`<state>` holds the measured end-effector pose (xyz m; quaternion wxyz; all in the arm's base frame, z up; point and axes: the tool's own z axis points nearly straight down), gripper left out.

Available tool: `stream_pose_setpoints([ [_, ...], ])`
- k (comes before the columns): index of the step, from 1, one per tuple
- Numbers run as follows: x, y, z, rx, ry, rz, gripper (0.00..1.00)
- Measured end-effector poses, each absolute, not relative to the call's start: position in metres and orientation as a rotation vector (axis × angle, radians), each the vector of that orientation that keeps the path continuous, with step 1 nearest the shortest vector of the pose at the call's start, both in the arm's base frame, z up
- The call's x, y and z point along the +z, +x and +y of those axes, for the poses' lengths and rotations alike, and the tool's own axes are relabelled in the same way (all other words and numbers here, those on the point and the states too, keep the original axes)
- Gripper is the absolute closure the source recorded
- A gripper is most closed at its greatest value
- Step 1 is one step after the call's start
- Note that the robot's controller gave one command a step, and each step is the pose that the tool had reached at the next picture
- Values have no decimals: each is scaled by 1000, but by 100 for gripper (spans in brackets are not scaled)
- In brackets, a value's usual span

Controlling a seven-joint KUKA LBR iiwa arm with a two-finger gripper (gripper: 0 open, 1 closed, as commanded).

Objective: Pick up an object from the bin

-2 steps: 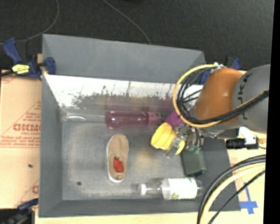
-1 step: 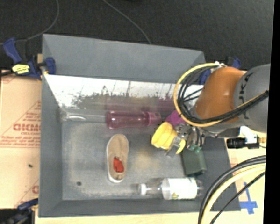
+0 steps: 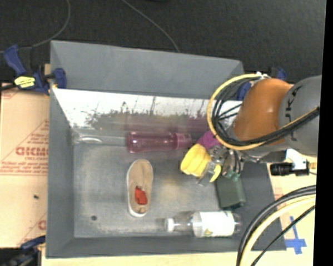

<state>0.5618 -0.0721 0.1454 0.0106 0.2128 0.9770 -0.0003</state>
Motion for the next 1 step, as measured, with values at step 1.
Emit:
stream_pose_setpoints([
  [1,151,561,-72,-1,663,3053,100],
])
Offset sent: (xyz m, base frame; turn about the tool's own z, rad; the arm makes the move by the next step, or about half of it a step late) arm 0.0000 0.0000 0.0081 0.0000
